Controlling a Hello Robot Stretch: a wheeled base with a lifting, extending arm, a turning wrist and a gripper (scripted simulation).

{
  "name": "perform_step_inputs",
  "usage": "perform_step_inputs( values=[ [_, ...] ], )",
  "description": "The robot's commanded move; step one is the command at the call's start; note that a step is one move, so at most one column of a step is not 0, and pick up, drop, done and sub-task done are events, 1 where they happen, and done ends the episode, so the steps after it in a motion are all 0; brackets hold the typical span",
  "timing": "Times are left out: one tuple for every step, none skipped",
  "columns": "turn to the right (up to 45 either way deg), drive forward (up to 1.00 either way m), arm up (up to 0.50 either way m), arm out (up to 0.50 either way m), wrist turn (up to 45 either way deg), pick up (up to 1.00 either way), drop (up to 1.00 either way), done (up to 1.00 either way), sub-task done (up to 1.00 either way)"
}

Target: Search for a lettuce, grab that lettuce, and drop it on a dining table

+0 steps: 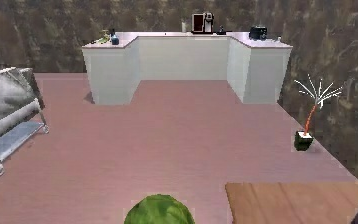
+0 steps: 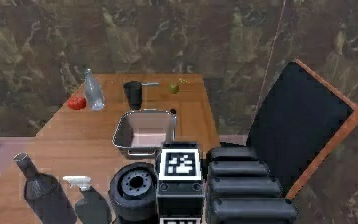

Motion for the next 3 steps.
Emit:
perform_step_inputs(
  values=[
    [-12.0, 0.00, 0.00, 0.00, 0.0, 0.00, 0.00, 0.00, 0.00],
    [0.0, 0.00, 0.00, 0.48, 0.0, 0.00, 0.00, 0.00, 0.00],
    [0.0, 0.00, 0.00, 0.00, 45.0, 0.00, 0.00, 0.00, 0.00]
  ],
)
